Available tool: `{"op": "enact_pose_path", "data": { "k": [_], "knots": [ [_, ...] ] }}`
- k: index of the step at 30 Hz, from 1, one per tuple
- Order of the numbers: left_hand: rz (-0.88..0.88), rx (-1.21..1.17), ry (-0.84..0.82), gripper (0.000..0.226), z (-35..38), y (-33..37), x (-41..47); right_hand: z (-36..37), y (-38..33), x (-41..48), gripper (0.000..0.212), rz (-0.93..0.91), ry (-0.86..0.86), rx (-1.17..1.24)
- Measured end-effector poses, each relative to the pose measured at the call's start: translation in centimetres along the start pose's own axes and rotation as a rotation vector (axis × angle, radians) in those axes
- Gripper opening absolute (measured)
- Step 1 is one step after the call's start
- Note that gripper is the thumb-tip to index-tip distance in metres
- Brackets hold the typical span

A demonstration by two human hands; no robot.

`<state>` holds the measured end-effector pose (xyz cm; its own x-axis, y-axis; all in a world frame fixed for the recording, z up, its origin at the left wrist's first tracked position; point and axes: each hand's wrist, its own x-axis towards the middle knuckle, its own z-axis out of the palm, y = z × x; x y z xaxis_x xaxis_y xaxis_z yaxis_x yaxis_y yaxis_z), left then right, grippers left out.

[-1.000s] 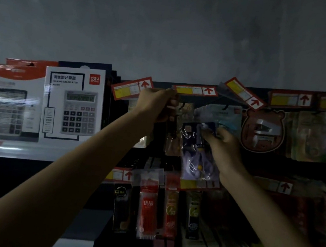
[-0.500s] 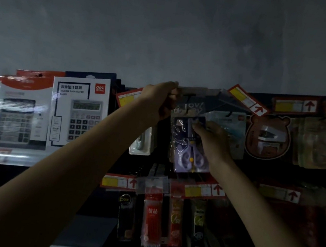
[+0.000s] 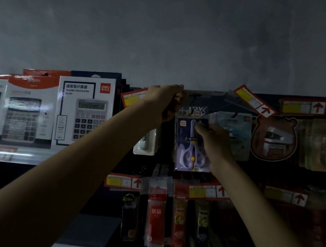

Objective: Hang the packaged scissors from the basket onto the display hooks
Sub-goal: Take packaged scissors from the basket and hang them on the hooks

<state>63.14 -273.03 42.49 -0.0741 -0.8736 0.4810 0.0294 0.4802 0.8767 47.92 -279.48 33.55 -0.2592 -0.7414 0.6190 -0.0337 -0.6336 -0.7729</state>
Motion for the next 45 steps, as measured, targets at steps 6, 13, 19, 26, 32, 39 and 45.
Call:
{"op": "enact_pose_path", "data": {
  "k": [6,13,19,26,32,39,45],
  "knots": [
    [0.016,0.023,0.035,0.021,0.1,-1.5,-0.3,0.1,0.1,-0.2,0.028,0.014,0.027,-0.043],
    [0.092,0.113,0.073,0.022,0.3,-3.4,-1.4,-0.2,0.6,-0.4,0.030,0.057,-0.009,0.020],
    [0.372,0.602,0.152,0.023,-0.5,-8.6,-2.9,-1.0,1.0,-1.9,0.014,0.108,-0.061,-0.064],
    [0.208,0.576,0.028,0.057,-1.3,-13.2,-3.1,-2.0,0.2,-3.9,0.015,0.118,-0.131,-0.090],
    [0.177,0.370,0.023,0.040,-0.6,-13.6,-3.3,-3.2,-0.3,-5.1,0.019,0.136,-0.220,-0.153],
    [0.182,0.211,0.042,0.026,0.0,-13.0,-4.5,-3.9,0.7,-6.2,0.055,0.089,-0.250,-0.278],
    [0.119,0.151,0.069,0.027,0.1,-13.4,-4.3,-3.7,1.4,-6.7,0.051,-0.057,-0.131,-0.400]
  ]
}}
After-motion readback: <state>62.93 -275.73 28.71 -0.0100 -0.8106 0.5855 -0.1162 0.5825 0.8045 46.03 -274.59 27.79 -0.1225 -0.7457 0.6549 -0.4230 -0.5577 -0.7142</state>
